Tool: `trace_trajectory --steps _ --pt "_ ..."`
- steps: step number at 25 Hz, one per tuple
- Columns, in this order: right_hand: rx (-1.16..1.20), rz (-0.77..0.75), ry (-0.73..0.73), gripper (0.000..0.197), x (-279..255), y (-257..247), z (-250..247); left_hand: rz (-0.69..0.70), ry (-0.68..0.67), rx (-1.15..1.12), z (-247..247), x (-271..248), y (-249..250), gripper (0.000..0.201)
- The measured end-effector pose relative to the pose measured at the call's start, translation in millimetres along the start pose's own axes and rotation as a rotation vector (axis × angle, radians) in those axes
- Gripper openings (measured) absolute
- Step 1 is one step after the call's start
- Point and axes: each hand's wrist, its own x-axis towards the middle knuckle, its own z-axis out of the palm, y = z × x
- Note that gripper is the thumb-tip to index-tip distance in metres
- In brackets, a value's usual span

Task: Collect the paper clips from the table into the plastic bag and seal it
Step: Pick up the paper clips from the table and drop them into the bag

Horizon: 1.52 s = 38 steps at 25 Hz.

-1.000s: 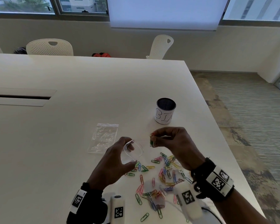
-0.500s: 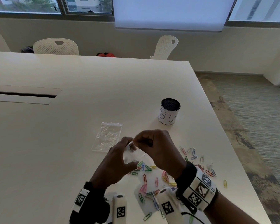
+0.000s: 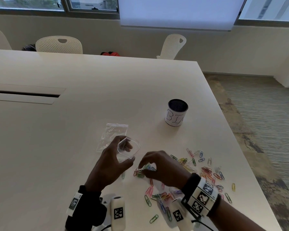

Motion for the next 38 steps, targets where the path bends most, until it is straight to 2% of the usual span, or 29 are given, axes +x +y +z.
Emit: trace_trajectory --steps 5,10,15,19,21,24,31,35,38 --pt "-0.209 -0.149 -0.052 0.024 16.4 0.6 28.9 0.01 -0.01 0.012 0.1 -1.0 -1.2 0.052" --pt "-0.298 -0.205 -0.075 0.012 17.5 11.3 23.4 0.003 -0.025 0.015 3.5 0.0 -0.2 0.053" --pt "-0.337 -0.126 -0.081 0.012 -0.5 31.9 -4.7 -0.002 -0.044 0.028 7.8 2.5 2.0 0.053" --pt "-0.392 -0.071 -0.167 0.031 -19.0 43.8 -17.0 0.016 -0.062 0.023 11.2 5.3 4.1 0.052" --pt "-0.407 -0.037 -0.172 0.033 -27.5 46.6 -16.6 0.027 -0.071 0.012 13.2 7.1 6.0 0.051" --pt "-0.425 -0.037 -0.132 0.024 -36.8 45.6 -14.1 0.047 -0.094 0.002 18.1 9.9 10.4 0.051" --pt "-0.5 0.058 -0.022 0.024 -31.5 40.8 -3.0 0.069 -0.141 0.018 29.7 14.4 14.2 0.054" --pt "-0.394 0.12 0.037 0.015 -30.6 43.7 -8.5 0.075 -0.146 0.026 31.2 14.5 15.3 0.053" --pt "-0.19 0.229 0.139 0.007 -34.6 48.5 -21.7 0.076 -0.133 0.012 31.3 13.6 14.0 0.053"
